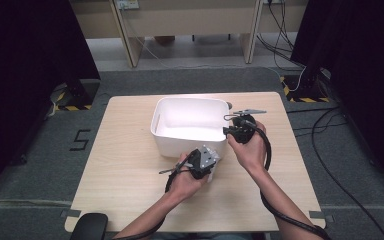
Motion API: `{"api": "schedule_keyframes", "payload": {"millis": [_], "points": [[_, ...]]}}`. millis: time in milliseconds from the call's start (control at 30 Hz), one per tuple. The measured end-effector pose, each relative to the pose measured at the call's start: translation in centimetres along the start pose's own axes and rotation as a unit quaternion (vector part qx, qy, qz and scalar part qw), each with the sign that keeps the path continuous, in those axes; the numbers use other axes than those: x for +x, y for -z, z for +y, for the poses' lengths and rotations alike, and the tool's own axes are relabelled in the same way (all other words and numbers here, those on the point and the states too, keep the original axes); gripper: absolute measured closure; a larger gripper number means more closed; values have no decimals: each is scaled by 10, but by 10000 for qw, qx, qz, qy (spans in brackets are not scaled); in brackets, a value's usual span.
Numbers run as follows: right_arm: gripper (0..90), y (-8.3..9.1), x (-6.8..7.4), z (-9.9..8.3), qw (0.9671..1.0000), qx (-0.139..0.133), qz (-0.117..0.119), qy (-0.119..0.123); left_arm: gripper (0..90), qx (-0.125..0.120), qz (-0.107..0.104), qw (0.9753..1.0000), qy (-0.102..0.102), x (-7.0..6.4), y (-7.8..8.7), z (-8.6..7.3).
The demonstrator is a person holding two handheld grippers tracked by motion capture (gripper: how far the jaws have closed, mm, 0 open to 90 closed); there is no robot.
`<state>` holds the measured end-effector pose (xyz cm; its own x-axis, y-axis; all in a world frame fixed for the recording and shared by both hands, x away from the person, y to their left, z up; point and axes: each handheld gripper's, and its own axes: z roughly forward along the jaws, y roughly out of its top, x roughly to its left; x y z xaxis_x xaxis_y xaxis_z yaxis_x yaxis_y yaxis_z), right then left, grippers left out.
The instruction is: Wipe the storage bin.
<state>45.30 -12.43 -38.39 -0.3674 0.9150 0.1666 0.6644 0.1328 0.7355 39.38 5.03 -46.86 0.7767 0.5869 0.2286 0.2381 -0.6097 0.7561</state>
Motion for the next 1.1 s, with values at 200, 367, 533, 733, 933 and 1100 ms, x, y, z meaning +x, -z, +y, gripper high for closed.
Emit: {"api": "schedule_keyframes", "payload": {"millis": [200, 367, 533, 733, 933, 1100], "points": [[744, 0, 0, 0, 10000, -4, -6, 10, 771, 110, -5, 9999, -9, -1, -6, -6], [744, 0, 0, 0, 10000, -6, -4, 16, 771, 201, -5, 9998, -27, -2, -10, -10], [744, 0, 0, 0, 10000, -6, -9, 18, 771, 266, -4, 9996, -53, -3, -13, -12], [746, 0, 1, -1, 10000, -14, -9, 45, 771, 274, -8, 9996, -35, -4, -13, -13], [745, 0, 1, -1, 10000, -13, -16, 39, 771, 329, -9, 9994, -63, -4, -14, -14], [741, 0, 0, 0, 10000, -19, -19, -5, 771, 342, -24, 9994, -48, -4, -15, -15]]}}
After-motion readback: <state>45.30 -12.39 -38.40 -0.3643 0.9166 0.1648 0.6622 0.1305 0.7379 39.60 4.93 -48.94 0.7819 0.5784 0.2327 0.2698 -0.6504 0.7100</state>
